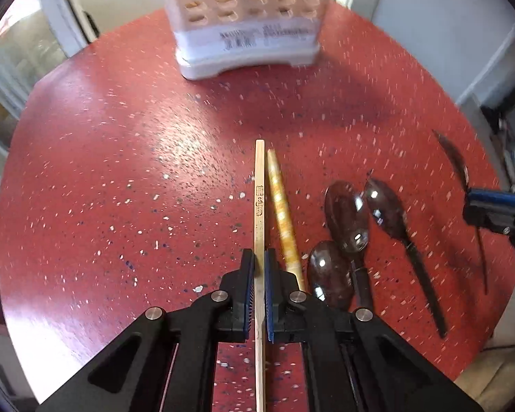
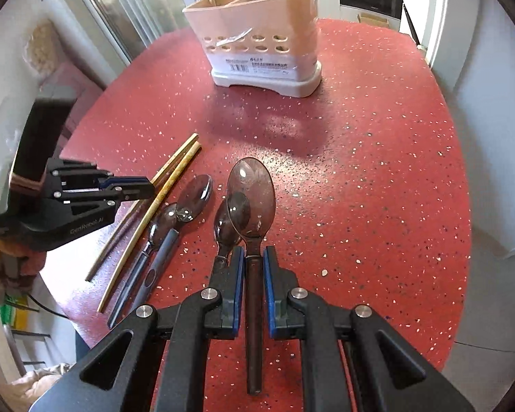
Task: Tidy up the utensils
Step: 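Carry the spoon and chopstick to the caddy and release them inside with both tools, then withdraw both open tools back over the remaining patterned chopstick and spoons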
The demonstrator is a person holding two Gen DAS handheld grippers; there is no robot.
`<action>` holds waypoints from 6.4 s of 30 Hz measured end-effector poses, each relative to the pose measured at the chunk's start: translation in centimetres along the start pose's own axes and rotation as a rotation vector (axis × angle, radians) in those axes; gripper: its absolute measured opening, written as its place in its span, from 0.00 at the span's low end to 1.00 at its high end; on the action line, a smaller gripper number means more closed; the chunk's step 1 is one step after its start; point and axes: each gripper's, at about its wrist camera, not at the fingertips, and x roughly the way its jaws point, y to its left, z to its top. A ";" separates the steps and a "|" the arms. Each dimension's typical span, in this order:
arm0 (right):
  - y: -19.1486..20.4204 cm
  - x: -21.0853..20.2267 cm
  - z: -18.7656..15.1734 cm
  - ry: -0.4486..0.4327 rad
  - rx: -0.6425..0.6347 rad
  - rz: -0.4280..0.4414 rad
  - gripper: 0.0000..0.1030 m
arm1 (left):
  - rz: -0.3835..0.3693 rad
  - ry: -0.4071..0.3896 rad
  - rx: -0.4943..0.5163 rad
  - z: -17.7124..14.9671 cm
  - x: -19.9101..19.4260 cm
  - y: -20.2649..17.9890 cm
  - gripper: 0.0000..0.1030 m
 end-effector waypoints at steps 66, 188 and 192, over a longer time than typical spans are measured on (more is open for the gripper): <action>-0.5 2.6 24.2 -0.608 -0.141 -0.030 0.12 | 0.056 -0.874 -0.340 19.5 -10.0 8.0 0.33; 1.9 4.0 -2.7 0.000 0.175 -0.160 0.87 | 0.037 -0.191 -0.304 -11.8 -6.5 4.6 1.00; 2.1 4.7 -2.1 0.030 0.158 -0.167 0.87 | 0.036 -0.206 -0.318 -12.0 -6.8 5.1 1.00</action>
